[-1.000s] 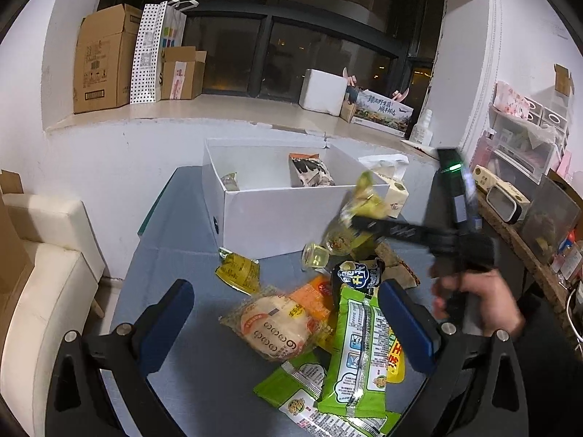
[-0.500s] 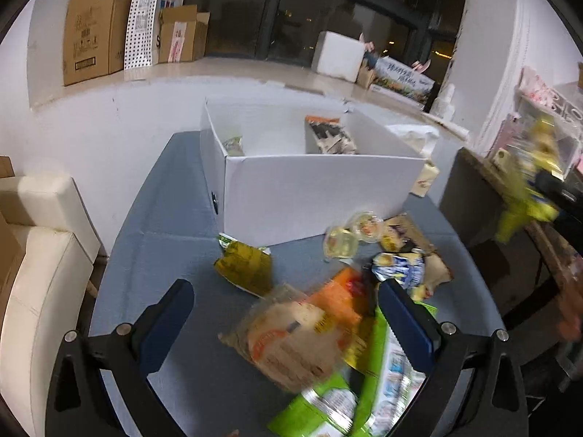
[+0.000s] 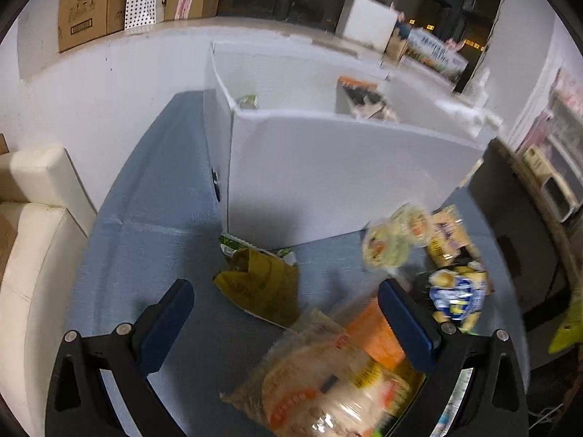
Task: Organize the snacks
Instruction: 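Grasp the yellow chip bag with the right gripper while the left grasps a yellow packet, then lower both packets into the white box and open both grippers, then move both tools back toward the remaining snacks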
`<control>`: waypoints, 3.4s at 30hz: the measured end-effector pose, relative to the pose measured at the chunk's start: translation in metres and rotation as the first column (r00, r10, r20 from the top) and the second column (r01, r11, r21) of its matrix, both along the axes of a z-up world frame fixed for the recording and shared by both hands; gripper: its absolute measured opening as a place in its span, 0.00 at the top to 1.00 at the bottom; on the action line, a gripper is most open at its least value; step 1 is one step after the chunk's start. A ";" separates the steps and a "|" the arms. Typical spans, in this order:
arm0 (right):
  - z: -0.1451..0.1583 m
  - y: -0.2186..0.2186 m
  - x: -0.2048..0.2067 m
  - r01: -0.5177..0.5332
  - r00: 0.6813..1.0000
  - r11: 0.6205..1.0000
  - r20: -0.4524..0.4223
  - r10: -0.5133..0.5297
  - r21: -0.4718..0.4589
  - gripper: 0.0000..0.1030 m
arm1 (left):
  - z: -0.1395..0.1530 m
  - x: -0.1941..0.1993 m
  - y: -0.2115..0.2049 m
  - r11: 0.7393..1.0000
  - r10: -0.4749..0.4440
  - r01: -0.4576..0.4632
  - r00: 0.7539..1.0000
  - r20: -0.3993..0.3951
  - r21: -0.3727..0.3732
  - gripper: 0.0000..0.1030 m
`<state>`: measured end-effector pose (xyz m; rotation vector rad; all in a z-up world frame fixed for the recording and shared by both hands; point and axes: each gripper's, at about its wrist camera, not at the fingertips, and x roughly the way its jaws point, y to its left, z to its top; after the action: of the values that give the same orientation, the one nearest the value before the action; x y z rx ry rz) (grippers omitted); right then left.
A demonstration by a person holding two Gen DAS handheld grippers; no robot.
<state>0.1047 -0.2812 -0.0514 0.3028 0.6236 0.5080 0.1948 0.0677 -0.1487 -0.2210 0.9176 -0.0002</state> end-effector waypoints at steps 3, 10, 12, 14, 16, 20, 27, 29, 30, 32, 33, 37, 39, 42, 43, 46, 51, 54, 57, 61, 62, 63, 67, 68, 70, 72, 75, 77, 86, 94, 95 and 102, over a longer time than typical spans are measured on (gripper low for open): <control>-0.001 0.001 -0.002 -0.001 1.000 1.000 0.006 0.001 -0.005 0.46 | -0.015 0.012 -0.002 0.999 0.007 -0.005 0.998 -0.062 0.035 0.15; -0.005 0.008 -0.003 -0.025 1.000 1.000 0.005 0.025 -0.016 0.46 | -0.011 0.003 0.007 1.000 0.027 -0.028 0.999 -0.027 -0.015 0.59; -0.007 0.012 -0.003 -0.032 0.999 0.999 0.001 0.032 -0.024 0.46 | -0.001 -0.007 0.007 1.000 0.025 -0.025 1.000 0.014 -0.012 0.59; -0.008 0.017 -0.003 -0.044 0.999 0.999 0.000 0.044 -0.032 0.46 | 0.011 -0.022 0.007 0.999 0.022 -0.020 0.998 0.060 -0.029 0.60; -0.010 0.021 -0.002 -0.051 0.999 0.998 -0.004 0.051 -0.041 0.46 | 0.028 -0.036 0.007 0.999 0.016 -0.010 0.993 0.121 -0.049 0.60; -0.011 0.030 0.001 -0.065 0.998 0.997 -0.004 0.065 -0.044 0.46 | 0.070 -0.068 0.004 0.995 -0.042 0.065 0.957 0.286 -0.073 0.59; -0.002 0.047 0.028 -0.103 0.995 0.992 0.006 0.103 -0.080 0.46 | 0.125 -0.081 -0.001 0.994 -0.067 0.098 0.913 0.402 -0.055 0.59; 0.003 0.054 0.046 -0.109 0.994 0.990 0.000 0.109 -0.091 0.46 | 0.128 -0.067 -0.002 0.994 -0.066 0.092 0.920 0.385 -0.051 0.59; 0.006 0.057 0.057 -0.116 0.993 0.989 0.002 0.117 -0.087 0.46 | 0.130 -0.058 -0.003 0.994 -0.068 0.096 0.926 0.372 -0.057 0.59; 0.012 0.063 0.076 -0.121 0.993 0.989 0.001 0.122 -0.088 0.46 | 0.130 -0.042 -0.006 0.993 -0.079 0.104 0.927 0.367 -0.050 0.59; 0.015 0.066 0.086 -0.123 0.992 0.988 0.001 0.124 -0.090 0.46 | 0.131 -0.034 -0.008 0.994 -0.085 0.105 0.929 0.360 -0.035 0.59; 0.030 0.080 0.130 -0.128 0.991 0.986 0.010 0.130 -0.102 0.46 | 0.130 0.001 -0.014 0.995 -0.094 0.100 0.936 0.339 0.002 0.59; 0.037 0.087 0.158 -0.118 0.993 0.988 0.006 0.119 -0.103 0.46 | 0.130 0.015 -0.014 0.996 -0.093 0.094 0.939 0.331 0.013 0.59; 0.039 0.097 0.190 -0.110 0.994 0.989 -0.016 0.109 -0.102 0.45 | 0.130 0.037 -0.013 0.996 -0.087 0.079 0.944 0.317 0.039 0.59; 0.038 0.100 0.200 -0.106 0.994 0.989 -0.023 0.104 -0.104 0.45 | 0.130 0.043 -0.013 0.997 -0.079 0.068 0.947 0.312 0.049 0.59; 0.030 0.111 0.225 -0.116 0.992 0.985 -0.055 0.110 -0.124 0.45 | 0.127 0.060 -0.014 0.996 -0.075 0.061 0.957 0.281 0.058 0.59; 0.022 0.122 0.250 -0.122 0.989 0.983 -0.100 0.109 -0.139 0.34 | 0.120 0.082 -0.010 0.996 -0.029 0.008 0.972 0.232 0.091 0.41; 0.022 0.121 0.257 -0.075 0.993 0.985 -0.100 0.060 -0.155 0.00 | 0.118 0.085 -0.007 0.996 -0.010 -0.011 0.971 0.237 0.089 0.00; 0.020 0.116 0.259 -0.097 0.989 0.988 -0.126 0.082 -0.117 0.00 | 0.118 0.083 -0.006 0.997 -0.021 0.003 0.972 0.236 0.077 0.00; 0.016 0.113 0.254 -0.092 0.990 0.986 -0.116 0.076 -0.140 0.00 | 0.116 0.084 -0.002 0.999 -0.004 -0.007 0.979 0.205 0.051 0.00; 0.015 0.113 0.252 -0.092 0.990 0.986 -0.116 0.076 -0.140 0.00 | 0.115 0.083 -0.002 0.999 -0.004 -0.007 0.979 0.204 0.052 0.00; 0.015 0.113 0.252 -0.093 0.990 0.986 -0.118 0.076 -0.140 0.00 | 0.115 0.082 -0.002 0.999 -0.005 -0.007 0.979 0.203 0.054 0.00; 0.017 0.112 0.245 -0.097 0.990 0.987 -0.114 0.083 -0.125 0.00 | 0.114 0.072 -0.005 0.998 -0.028 0.015 0.980 0.198 0.067 0.00; 0.018 0.109 0.240 -0.090 0.990 0.990 -0.119 0.077 -0.108 0.00 | 0.116 0.067 -0.005 0.997 -0.036 0.023 0.979 0.199 0.068 0.00; 0.020 0.104 0.233 -0.097 0.988 0.993 -0.125 0.088 -0.063 0.00 | 0.118 0.053 -0.005 0.997 -0.051 0.037 0.976 0.211 0.068 0.00; 0.024 0.098 0.222 -0.103 0.988 0.994 -0.118 0.099 -0.026 0.00 | 0.119 0.036 -0.004 0.997 -0.060 0.047 0.975 0.215 0.069 0.00; 0.030 0.088 0.198 -0.101 0.992 0.995 -0.076 0.101 0.006 0.00 | 0.125 0.006 -0.001 0.996 -0.068 0.053 0.969 0.237 0.070 0.00; 0.032 0.079 0.178 -0.080 0.996 0.996 -0.032 0.081 0.035 0.00 | 0.130 -0.016 0.000 0.996 -0.074 0.061 0.965 0.251 0.060 0.00; 0.014 0.063 0.082 -0.099 0.995 0.995 0.026 0.098 0.022 0.00 | 0.132 -0.102 -0.011 0.998 -0.066 0.057 0.945 0.320 0.040 0.00; -0.030 0.060 0.009 -0.101 0.995 0.992 -0.005 0.101 -0.076 0.00 | 0.110 -0.139 -0.019 0.998 -0.062 0.060 0.953 0.298 0.016 0.00; -0.034 0.059 0.006 -0.090 0.996 0.992 -0.005 0.090 -0.086 0.00 | 0.107 -0.142 -0.019 0.998 -0.062 0.061 0.954 0.293 0.013 0.00; -0.047 0.058 0.030 -0.094 0.992 0.993 -0.096 0.087 -0.070 0.00 | 0.093 -0.151 -0.023 0.998 -0.066 0.067 0.960 0.273 0.003 0.00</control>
<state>0.1344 -0.2228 -0.0987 0.2296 0.7469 0.5588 0.0434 0.0447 -0.0561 -0.1904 0.6493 -0.0941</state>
